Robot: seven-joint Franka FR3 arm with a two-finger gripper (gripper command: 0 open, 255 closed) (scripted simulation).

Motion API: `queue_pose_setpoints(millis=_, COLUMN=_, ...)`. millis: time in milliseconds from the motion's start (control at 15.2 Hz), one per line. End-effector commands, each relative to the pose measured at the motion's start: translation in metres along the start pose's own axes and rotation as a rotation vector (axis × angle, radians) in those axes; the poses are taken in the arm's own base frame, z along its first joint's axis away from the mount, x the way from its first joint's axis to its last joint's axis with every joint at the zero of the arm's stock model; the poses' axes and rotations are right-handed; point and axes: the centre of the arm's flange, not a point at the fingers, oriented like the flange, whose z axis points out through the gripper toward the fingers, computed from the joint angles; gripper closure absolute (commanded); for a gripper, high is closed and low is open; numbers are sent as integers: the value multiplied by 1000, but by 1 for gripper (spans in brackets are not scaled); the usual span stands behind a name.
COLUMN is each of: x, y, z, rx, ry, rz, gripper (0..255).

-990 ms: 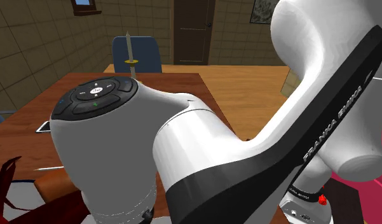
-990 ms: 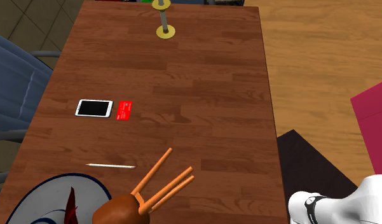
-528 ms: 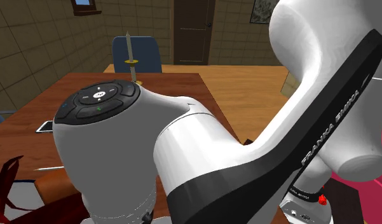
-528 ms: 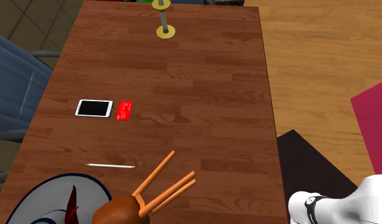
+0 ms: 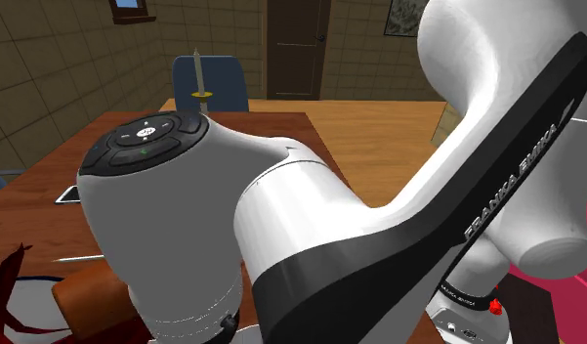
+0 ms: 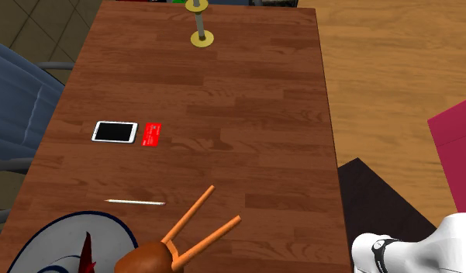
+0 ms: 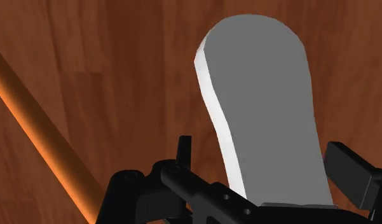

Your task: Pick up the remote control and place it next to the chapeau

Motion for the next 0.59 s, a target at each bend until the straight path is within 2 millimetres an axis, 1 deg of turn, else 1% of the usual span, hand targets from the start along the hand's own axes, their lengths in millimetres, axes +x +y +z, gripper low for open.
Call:
queue_pose_setpoints(millis=0, x=0, y=1, z=-21, rx=-1, ry=-3, rz=1, gripper=0)
queue_pose_setpoints(millis=66, x=0, y=1, z=-32, rx=-1, ry=-3, rz=1, gripper=0)
queue_pose_setpoints(millis=528, x=0, y=1, z=-32, rx=-1, ry=-3, rz=1, gripper=0)
